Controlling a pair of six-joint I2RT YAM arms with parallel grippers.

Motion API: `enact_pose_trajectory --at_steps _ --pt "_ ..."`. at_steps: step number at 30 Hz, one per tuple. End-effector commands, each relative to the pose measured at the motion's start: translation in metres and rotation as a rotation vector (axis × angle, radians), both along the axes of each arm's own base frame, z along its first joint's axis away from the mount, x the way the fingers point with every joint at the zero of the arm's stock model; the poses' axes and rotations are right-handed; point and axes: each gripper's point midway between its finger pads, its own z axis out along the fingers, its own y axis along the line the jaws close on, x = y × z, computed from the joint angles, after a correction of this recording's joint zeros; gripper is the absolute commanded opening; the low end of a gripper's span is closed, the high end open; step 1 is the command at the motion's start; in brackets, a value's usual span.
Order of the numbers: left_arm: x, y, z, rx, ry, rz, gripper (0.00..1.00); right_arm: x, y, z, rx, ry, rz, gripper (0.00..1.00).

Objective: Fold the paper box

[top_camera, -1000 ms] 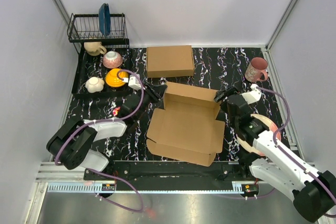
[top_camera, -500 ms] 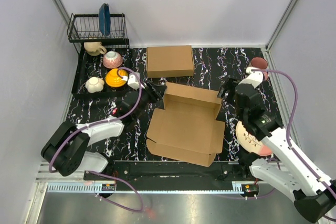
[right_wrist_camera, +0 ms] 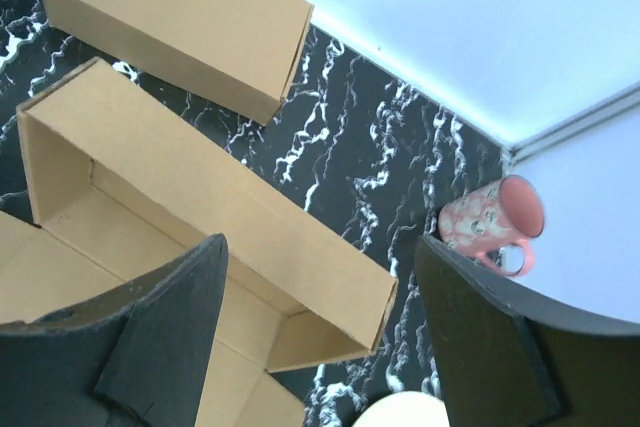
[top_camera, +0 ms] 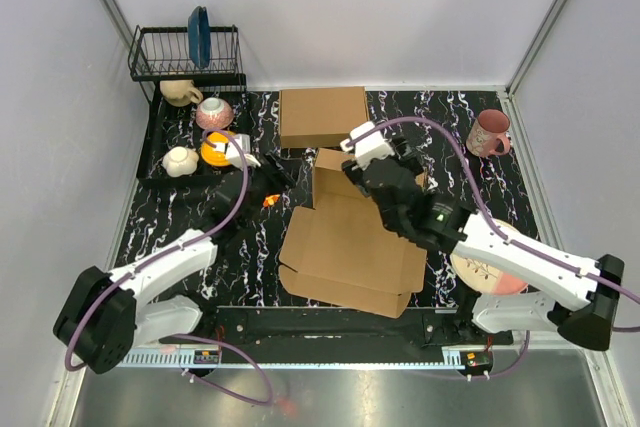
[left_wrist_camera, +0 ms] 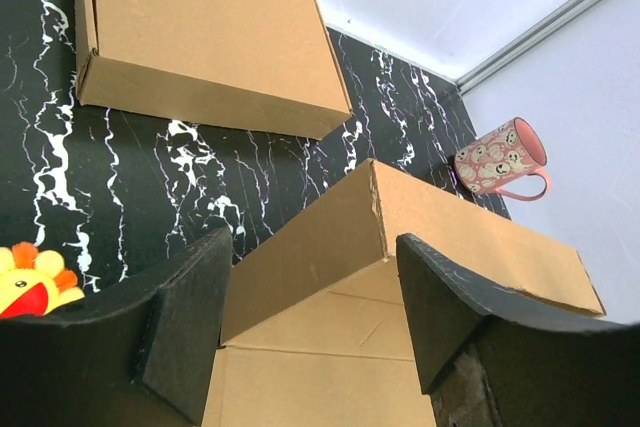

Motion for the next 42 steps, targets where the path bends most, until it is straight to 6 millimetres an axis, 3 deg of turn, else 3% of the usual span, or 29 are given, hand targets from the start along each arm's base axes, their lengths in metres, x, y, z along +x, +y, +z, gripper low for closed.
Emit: enact_pose_trajectory --at_steps 1,4,8,9,11,12,13,17,27,35,42 --pt "-0.001 0.011 0.022 0.004 -0.054 0.033 0.70 -0.004 0.002 0.018 -0.246 -0.123 0.001 0.82" --pt "-0.005 0.018 0.023 -0.004 -0.048 0.054 0.70 -0.007 0.018 -0.006 -0.417 -0.102 0.073 0.81" --pt "-0.017 0.032 0.019 -0.024 -0.027 0.092 0.69 -0.025 0.048 -0.017 -0.592 -0.151 0.220 0.79" --pt "-0.022 0.040 0.029 -0.049 -0.050 0.119 0.70 -0.026 0.048 -0.024 -0.652 -0.149 0.225 0.79" --pt "-0.028 0.052 0.023 -0.035 -0.030 0.155 0.70 -0.030 0.051 -0.034 -0.805 -0.163 0.232 0.78" --pt "-0.033 0.061 0.034 -0.049 -0.061 0.182 0.70 -0.034 0.052 -0.044 -0.851 -0.166 0.252 0.77" --pt "-0.036 0.066 0.032 -0.039 -0.057 0.194 0.70 -0.037 0.054 -0.045 -0.896 -0.179 0.272 0.77" --pt "-0.046 0.080 0.041 -0.050 -0.094 0.228 0.73 -0.037 0.058 -0.058 -0.942 -0.183 0.279 0.77" --pt "-0.047 0.077 0.034 -0.055 -0.064 0.214 0.74 -0.014 0.063 -0.092 -1.029 -0.113 0.281 0.78" --pt "-0.047 0.077 0.041 -0.056 -0.074 0.214 0.74 0.018 0.062 -0.082 -0.999 -0.081 0.203 0.77" --pt "-0.046 0.075 0.038 -0.049 -0.068 0.204 0.74 0.034 0.062 -0.091 -0.961 -0.032 0.184 0.75"
